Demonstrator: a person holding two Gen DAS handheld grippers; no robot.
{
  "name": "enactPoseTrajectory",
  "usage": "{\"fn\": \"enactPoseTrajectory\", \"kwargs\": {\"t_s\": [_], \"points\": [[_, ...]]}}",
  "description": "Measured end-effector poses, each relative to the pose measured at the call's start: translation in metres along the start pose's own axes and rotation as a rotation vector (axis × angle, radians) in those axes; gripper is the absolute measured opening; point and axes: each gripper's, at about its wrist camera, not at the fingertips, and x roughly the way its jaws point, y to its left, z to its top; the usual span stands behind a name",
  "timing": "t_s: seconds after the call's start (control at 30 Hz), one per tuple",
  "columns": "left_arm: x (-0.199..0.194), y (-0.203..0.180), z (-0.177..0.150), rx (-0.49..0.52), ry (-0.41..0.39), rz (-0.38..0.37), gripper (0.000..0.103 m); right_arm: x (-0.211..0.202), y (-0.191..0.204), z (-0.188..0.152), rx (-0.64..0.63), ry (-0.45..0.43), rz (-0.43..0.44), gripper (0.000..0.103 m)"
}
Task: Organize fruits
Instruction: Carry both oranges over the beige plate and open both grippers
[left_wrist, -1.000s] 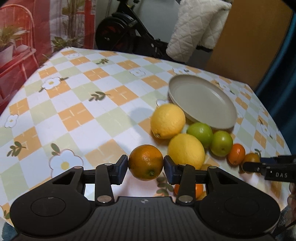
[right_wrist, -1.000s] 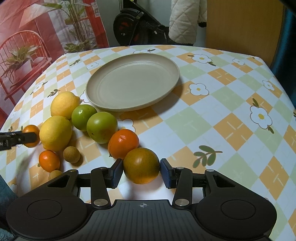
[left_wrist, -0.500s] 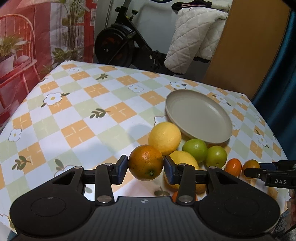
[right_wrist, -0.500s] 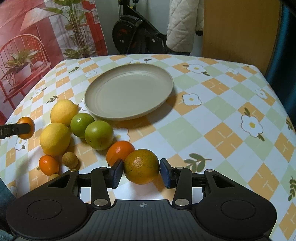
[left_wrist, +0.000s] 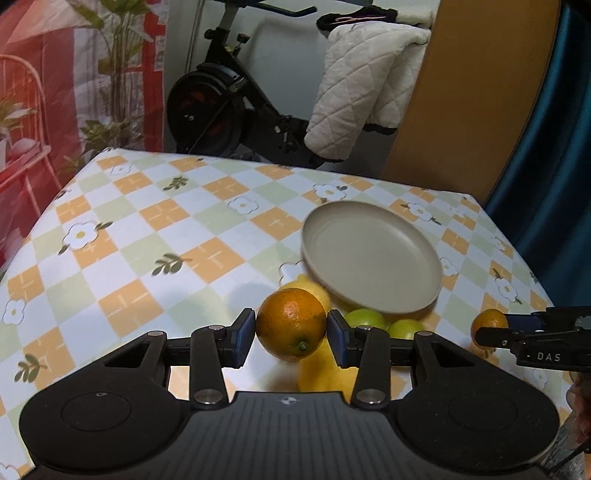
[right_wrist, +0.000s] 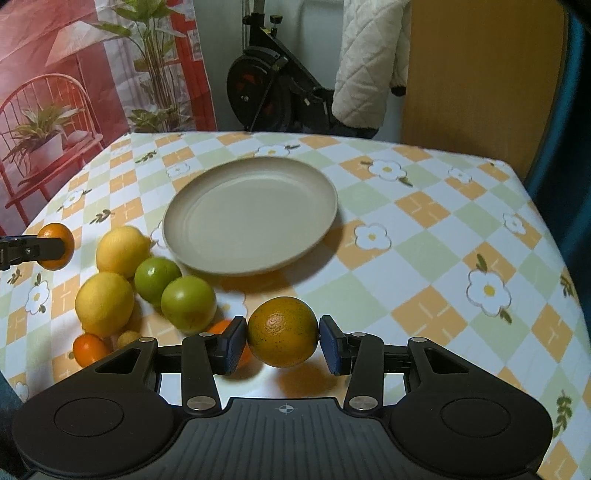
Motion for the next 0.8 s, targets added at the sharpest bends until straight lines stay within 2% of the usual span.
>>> {"fn": "enactPoseTrajectory", "kwargs": {"t_s": [0.37, 0.57, 0.8], "points": [[0.027, -0.013, 0.028, 0.000, -0.001, -0.056, 0.045, 0.008, 0.000, 0.044, -0.052, -0.077, 0.014, 0.040], [0.052, -0.023, 0.041, 0.019, 0.020, -0.075, 0.045, 0.034, 0.008, 0.061, -0.088, -0.053, 0.046, 0.040], [0.087, -0.031, 0.047, 0.041, 0.075, -0.081, 0.045, 0.064, 0.014, 0.065, -0.093, 0.001, 0.063, 0.040]]}}
